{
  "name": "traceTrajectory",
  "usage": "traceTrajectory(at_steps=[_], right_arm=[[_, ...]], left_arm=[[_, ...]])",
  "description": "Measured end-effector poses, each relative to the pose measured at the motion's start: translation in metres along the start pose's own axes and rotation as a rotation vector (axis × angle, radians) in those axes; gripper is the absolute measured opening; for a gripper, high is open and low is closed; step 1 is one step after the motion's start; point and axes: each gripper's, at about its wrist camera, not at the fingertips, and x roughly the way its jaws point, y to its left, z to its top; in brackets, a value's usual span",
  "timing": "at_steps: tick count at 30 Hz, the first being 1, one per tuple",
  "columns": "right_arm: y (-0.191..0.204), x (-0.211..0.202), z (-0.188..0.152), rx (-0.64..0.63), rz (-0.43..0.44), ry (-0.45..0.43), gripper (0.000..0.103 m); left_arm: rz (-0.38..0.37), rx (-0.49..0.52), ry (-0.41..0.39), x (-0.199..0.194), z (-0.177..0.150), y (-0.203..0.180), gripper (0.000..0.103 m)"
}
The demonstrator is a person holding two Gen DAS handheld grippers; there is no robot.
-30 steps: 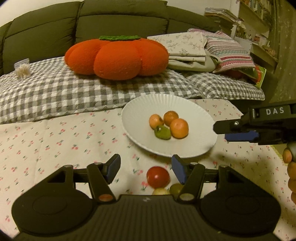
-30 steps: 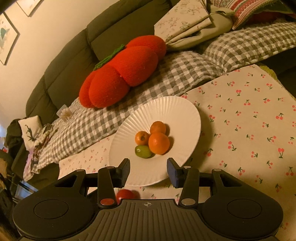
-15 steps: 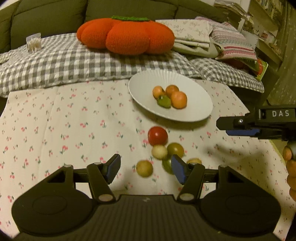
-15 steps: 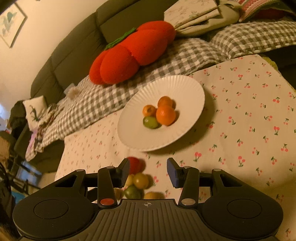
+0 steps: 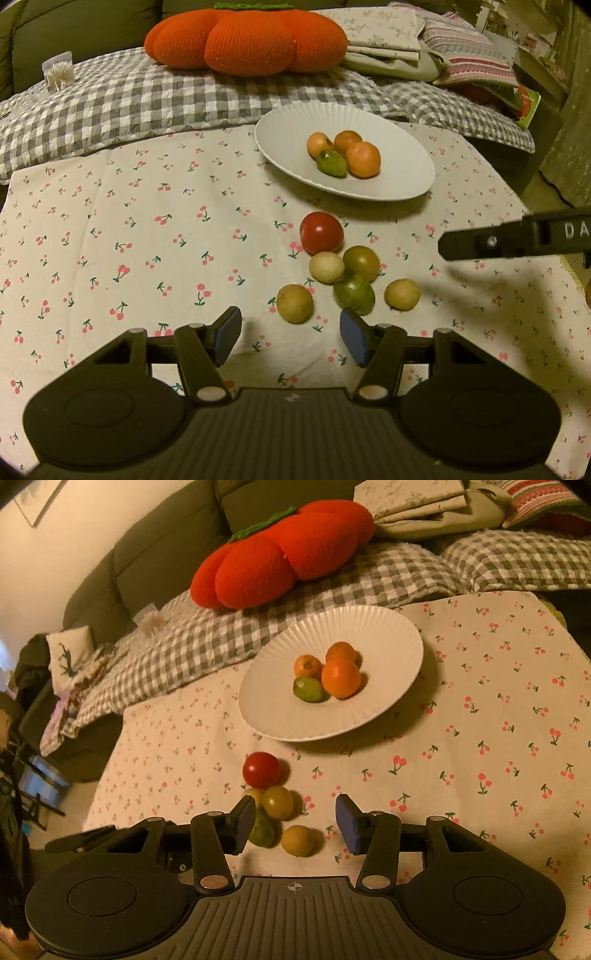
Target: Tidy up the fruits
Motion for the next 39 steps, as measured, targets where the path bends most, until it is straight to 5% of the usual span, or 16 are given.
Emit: traceTrajectory(at_steps=[20, 39], right_arm=[[0.019, 0.031, -0.022, -0.173, -0.065, 0.135, 0.048], [0.016, 0.033, -0.020, -0.182, -0.072, 0.132, 0.047]], left_arm=[[0.028, 0.091, 0.007, 0.026, -0.004, -0.011, 0.044], [0.028, 0.108, -0.025, 0.029, -0.004, -0.009, 0.028]])
